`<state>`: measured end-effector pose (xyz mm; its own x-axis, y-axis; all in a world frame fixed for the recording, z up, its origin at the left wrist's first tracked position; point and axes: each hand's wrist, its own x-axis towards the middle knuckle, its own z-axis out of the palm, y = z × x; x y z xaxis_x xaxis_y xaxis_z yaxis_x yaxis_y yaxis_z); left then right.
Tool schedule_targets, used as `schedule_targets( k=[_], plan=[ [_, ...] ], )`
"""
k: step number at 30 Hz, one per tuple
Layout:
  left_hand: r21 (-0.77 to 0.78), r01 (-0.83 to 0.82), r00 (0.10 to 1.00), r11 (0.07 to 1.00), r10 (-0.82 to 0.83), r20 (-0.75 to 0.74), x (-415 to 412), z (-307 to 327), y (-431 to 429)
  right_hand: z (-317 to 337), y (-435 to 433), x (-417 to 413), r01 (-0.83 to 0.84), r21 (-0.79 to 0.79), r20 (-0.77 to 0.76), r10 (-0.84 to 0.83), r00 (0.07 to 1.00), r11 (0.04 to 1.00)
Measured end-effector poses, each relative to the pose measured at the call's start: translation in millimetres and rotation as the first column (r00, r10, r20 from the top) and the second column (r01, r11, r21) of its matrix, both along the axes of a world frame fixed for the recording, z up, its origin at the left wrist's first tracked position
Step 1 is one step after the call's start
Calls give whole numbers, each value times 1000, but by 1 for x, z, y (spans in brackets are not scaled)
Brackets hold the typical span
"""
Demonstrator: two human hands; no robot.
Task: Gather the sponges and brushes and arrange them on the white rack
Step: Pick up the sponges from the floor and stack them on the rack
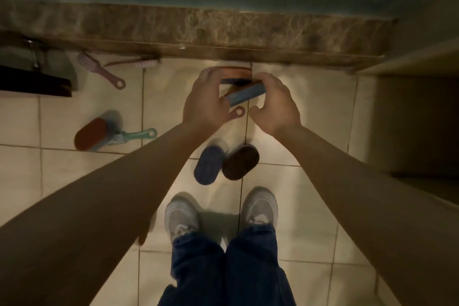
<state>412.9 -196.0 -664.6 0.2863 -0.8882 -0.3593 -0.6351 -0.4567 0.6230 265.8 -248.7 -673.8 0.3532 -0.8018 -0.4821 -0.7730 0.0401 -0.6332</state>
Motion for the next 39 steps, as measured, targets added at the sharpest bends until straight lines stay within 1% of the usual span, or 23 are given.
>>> schedule_targets(
  k=[3,6,10,12,15,18,21,23,25,27,29,31,33,35,39],
  plan=[
    [3,105,986,994,-104,131,8,-39,-19,-36,-7,5,-53,-58,-29,51,998,997],
    [7,85,981,996,-85,172,14,-71,-36,-65,-10,9,-64,-98,-56,59,997,993],
    [18,89,967,996,-91,236,20,-97,-42,-91,-13,10,-41,-152,-89,28,996,987],
    [31,85,968,996,-90,235,25,-107,-40,-99,-14,11,-43,-161,-93,28,995,986],
    [63,50,983,997,-60,176,29,-113,-35,-104,-15,9,-65,-151,-131,45,990,986],
    [72,-33,991,997,23,133,27,-104,-23,-94,-7,5,-36,-148,-162,11,987,988],
    [109,-216,976,970,211,58,16,-72,-3,-66,12,1,80,-89,-203,-97,974,993],
    [179,-347,936,921,352,7,7,-40,11,-40,28,0,221,30,-197,-211,958,975],
    [257,-412,897,874,438,-55,-1,-5,23,-8,40,2,404,185,-140,-383,913,896],
    [320,-441,859,839,498,-122,-9,34,30,28,48,5,540,344,-74,-551,831,769],
    [355,-444,828,823,528,-188,-19,75,34,68,54,7,585,450,-40,-639,768,675],
    [387,-429,794,816,545,-269,-27,113,36,106,58,9,593,499,1,-685,729,632],
    [422,-396,764,816,548,-340,-30,158,37,152,60,7,593,522,33,-710,704,613],
    [438,-359,757,824,532,-379,-30,202,37,199,62,3,596,541,50,-730,682,594],
    [408,-290,771,866,464,-436,-31,295,34,299,67,-3,616,546,96,-772,628,568]
  ],
)
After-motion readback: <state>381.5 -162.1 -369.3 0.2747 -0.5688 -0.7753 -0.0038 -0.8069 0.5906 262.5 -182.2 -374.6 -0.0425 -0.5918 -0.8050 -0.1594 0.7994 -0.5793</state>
